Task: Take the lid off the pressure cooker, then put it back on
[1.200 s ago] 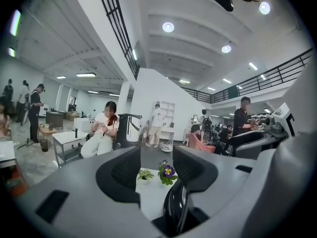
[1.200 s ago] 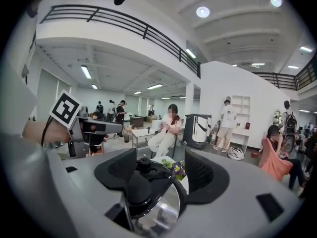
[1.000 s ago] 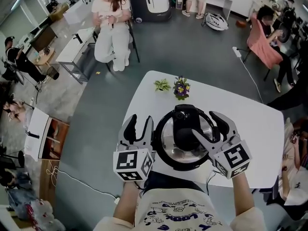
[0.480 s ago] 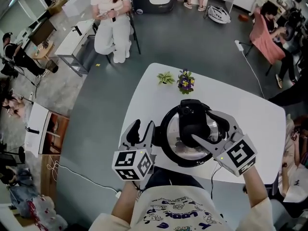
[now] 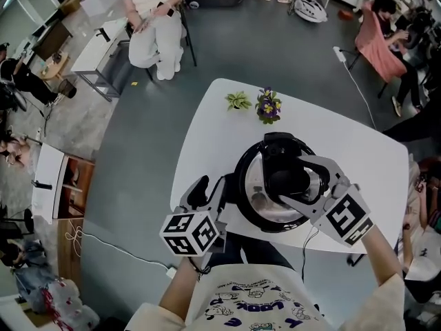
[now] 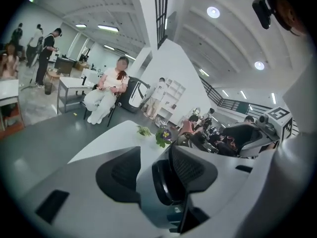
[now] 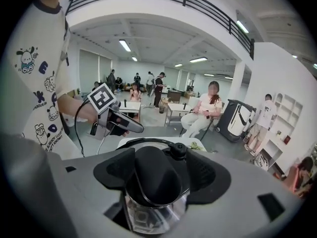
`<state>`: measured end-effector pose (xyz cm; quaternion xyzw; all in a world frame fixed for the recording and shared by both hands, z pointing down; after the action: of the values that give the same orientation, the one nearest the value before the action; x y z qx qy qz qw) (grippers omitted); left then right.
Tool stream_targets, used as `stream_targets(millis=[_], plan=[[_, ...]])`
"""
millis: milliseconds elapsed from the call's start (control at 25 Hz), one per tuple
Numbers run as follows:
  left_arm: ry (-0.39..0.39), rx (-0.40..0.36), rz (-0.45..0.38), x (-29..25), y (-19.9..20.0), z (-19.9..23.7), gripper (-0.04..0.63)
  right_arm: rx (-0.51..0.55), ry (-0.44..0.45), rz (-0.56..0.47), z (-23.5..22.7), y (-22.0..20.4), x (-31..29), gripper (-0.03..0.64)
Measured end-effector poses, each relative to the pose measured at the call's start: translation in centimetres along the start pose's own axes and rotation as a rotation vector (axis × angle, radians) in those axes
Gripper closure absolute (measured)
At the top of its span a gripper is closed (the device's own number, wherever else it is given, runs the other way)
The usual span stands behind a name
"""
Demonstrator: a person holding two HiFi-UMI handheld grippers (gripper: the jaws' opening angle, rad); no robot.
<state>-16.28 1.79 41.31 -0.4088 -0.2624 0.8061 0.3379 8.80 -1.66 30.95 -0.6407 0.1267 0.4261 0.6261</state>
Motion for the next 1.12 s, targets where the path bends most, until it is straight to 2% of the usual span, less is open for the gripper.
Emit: stream_targets(millis=[320, 480, 640, 1120], plan=[[-0.064, 0.108, 0.060, -1.3, -1.2, 0.8, 0.407, 0.110, 0.075, 0.121, 0.1, 0.5, -1.3, 0.275], [-0.096, 0.169, 0.096, -2.0, -2.0, 1.3, 0.440, 0.179, 0.102, 0.206, 0.4, 0.2, -2.5, 0.275], [-0.117, 0.200, 0.112, -2.4, -2.1, 1.4, 0.479, 0.229, 0.133, 0.275, 0.2, 0.2, -3.2, 0.275], [-0.140, 0.244, 0.140, -3.0, -1.9, 1.5, 0.480, 0.275, 0.266, 0.388, -0.6, 0.4, -4.4, 0.304]])
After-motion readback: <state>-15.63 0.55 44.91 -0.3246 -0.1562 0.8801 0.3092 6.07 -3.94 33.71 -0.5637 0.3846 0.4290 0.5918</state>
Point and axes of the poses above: the fingertips, and each gripper's own axes: x backward along the fingers, z to its left, y out of its top, the point moved 10 cm from there along x, backward along the fingers, and after that the axes turned 5 degrees about z, right-handed, at the moved point
